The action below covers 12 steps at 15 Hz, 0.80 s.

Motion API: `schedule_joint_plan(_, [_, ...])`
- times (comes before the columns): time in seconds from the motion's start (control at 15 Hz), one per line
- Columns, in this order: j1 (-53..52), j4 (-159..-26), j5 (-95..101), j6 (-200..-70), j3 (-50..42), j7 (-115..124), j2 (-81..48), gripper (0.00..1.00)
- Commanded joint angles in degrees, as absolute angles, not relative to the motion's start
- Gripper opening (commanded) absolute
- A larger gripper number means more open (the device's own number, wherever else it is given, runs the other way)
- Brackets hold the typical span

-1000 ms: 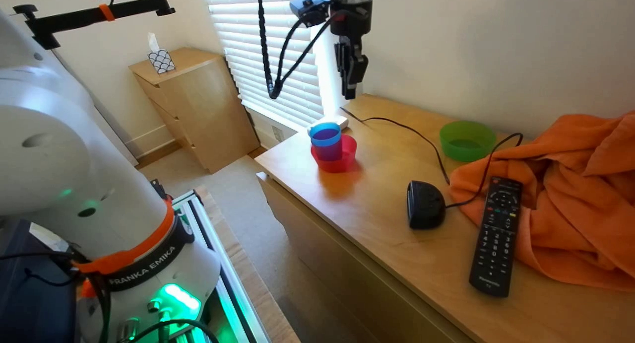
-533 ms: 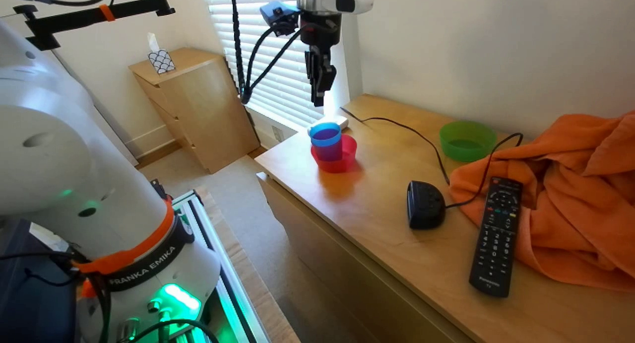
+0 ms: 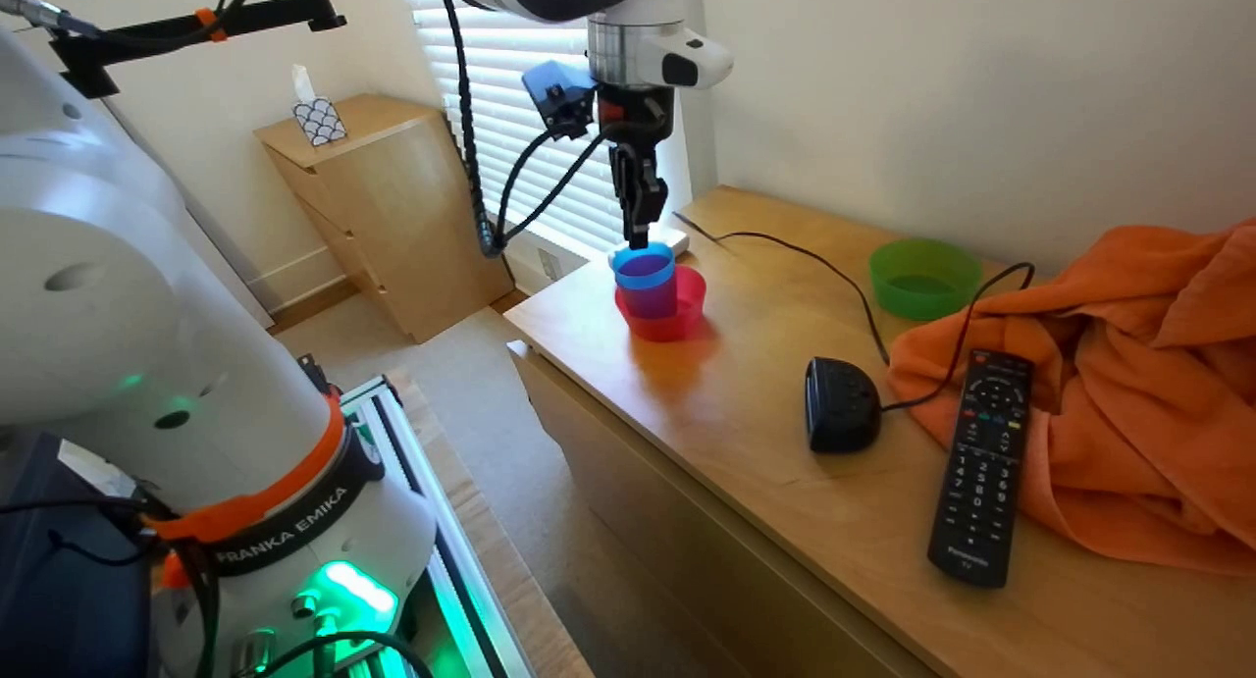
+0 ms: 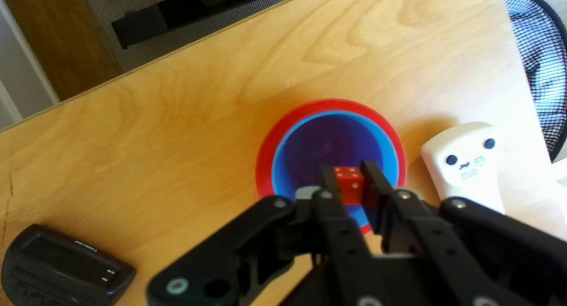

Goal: Pick up the red dice and put it in the blue cup

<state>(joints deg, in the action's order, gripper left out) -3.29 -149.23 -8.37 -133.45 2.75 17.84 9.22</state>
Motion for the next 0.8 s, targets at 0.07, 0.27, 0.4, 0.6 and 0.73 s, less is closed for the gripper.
schedule_joint_plan(0.07, [-3.4, -149.9, -8.6, -135.5, 4.0, 18.1, 7.2, 0.44])
schedule_joint_plan(0.27, [-3.3, -149.7, -8.3, -134.7, 4.1, 18.1, 7.2, 0.65])
schedule_joint_plan(0.4, [-2.9, -149.7, -8.1, -133.6, 3.7, 17.1, 8.4, 0.81])
schedule_joint_plan(0.6, [-1.9, -150.2, -10.1, -132.6, 1.7, 12.3, 11.9, 0.99])
schedule_joint_plan(0.73, [-2.1, -149.0, -9.3, -134.2, 2.4, 14.2, 9.3, 0.93])
